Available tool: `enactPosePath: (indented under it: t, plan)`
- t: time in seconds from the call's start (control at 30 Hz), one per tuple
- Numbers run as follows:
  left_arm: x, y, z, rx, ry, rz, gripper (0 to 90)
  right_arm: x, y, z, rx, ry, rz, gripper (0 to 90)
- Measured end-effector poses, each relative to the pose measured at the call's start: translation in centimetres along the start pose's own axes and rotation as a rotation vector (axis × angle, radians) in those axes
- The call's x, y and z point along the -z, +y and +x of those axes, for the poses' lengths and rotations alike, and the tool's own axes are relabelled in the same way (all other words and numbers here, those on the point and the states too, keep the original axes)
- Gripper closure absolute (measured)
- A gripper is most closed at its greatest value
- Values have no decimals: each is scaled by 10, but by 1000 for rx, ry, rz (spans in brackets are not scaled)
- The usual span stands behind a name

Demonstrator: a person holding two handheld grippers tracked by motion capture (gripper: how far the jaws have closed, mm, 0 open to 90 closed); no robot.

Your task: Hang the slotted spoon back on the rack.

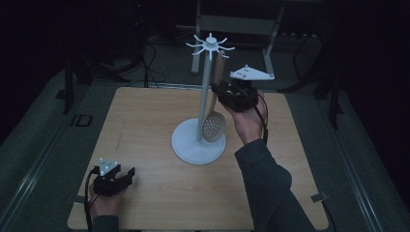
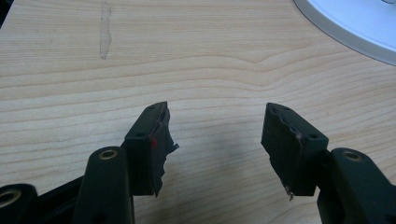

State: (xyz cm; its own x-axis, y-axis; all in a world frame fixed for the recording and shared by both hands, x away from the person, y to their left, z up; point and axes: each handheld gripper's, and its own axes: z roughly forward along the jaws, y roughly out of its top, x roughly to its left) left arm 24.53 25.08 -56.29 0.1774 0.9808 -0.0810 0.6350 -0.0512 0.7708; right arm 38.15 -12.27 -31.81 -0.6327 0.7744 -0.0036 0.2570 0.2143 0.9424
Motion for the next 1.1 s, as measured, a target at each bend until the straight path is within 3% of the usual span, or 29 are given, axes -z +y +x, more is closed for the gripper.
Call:
enactPosePath:
  t: [0.2,0.37,0.7,0.93,1.1]
  plan:
    - [0,0,0,-1,0,0,421,0,-2,0,-3,8,-10,717]
    - [0,0,0,-1,0,0,421,5,-2,1,2,10,-25,603]
    - [0,0,0,0,0,-1,421,12,-8,0,-3,-14,-18,470]
    - [1,0,0,2,0,-3,421,23,-29,-6,-21,-37,2,430]
    - [0,0,0,-1,1,-4,421,31,-62,-18,-29,-54,49,421]
